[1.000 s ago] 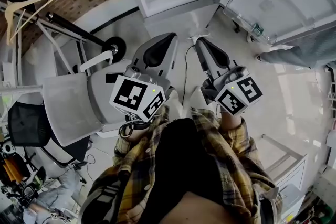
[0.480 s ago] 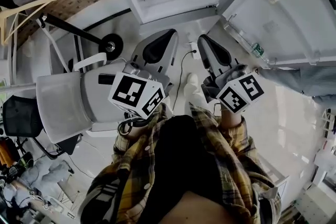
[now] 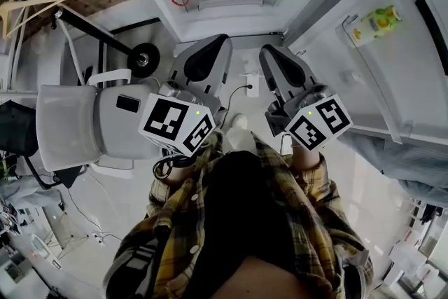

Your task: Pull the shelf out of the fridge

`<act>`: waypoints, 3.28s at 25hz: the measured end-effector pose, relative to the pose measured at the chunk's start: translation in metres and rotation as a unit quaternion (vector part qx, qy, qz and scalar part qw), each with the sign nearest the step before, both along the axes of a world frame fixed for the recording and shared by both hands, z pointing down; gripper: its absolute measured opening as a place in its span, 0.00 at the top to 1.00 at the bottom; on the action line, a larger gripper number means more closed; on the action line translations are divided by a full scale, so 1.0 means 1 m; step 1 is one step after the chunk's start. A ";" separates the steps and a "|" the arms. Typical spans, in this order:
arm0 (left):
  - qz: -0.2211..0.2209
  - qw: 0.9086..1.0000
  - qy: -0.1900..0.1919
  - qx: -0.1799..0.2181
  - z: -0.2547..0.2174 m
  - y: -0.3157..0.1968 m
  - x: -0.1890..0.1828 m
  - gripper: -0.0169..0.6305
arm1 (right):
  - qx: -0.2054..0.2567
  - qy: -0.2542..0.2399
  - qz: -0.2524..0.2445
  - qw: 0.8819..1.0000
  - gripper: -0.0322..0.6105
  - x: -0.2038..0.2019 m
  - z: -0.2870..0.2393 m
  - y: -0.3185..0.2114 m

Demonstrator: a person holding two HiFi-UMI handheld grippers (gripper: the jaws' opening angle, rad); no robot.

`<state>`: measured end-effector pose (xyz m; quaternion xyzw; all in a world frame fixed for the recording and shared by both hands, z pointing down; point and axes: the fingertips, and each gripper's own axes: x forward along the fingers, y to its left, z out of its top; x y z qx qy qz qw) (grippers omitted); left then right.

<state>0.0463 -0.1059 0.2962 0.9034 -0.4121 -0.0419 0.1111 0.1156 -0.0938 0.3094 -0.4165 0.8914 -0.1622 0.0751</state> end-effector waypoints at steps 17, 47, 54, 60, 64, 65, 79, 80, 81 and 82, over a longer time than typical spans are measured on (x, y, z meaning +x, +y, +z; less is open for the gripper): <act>-0.047 0.999 -0.005 -0.017 0.012 -0.054 -0.004 0.97 | -0.018 -0.019 -0.050 0.998 0.92 -0.007 0.015 -0.067; 0.019 1.000 -0.013 -0.002 0.010 -0.264 0.002 0.97 | -0.016 -0.018 0.041 0.999 0.92 -0.015 0.013 -0.294; 0.005 0.999 0.031 -0.039 0.024 -0.271 0.005 0.97 | -0.058 -0.085 0.036 0.994 0.92 -0.005 0.023 -0.303; -0.006 0.996 0.050 -0.069 0.038 -0.279 0.004 0.96 | -0.093 -0.123 0.030 0.987 0.91 0.000 0.036 -0.307; 0.009 0.994 0.063 -0.089 0.047 -0.281 0.008 0.85 | -0.113 -0.138 0.029 0.984 0.90 0.001 0.044 -0.309; 0.011 0.993 0.066 -0.094 0.049 -0.281 0.009 0.83 | -0.119 -0.143 0.025 0.982 0.87 0.001 0.045 -0.310; 0.025 0.976 0.117 -0.180 0.089 -0.290 0.011 0.67 | -0.180 -0.190 0.007 0.965 0.72 -0.004 0.076 -0.318; 0.025 0.974 0.126 -0.189 0.092 -0.291 0.012 0.67 | -0.182 -0.194 0.010 0.964 0.72 -0.003 0.078 -0.319; 0.025 0.971 0.135 -0.198 0.096 -0.292 0.013 0.67 | -0.185 -0.198 0.013 0.963 0.72 -0.002 0.081 -0.320; 0.024 0.968 0.144 -0.206 0.099 -0.294 0.013 0.67 | -0.188 -0.203 0.017 0.961 0.72 0.000 0.083 -0.321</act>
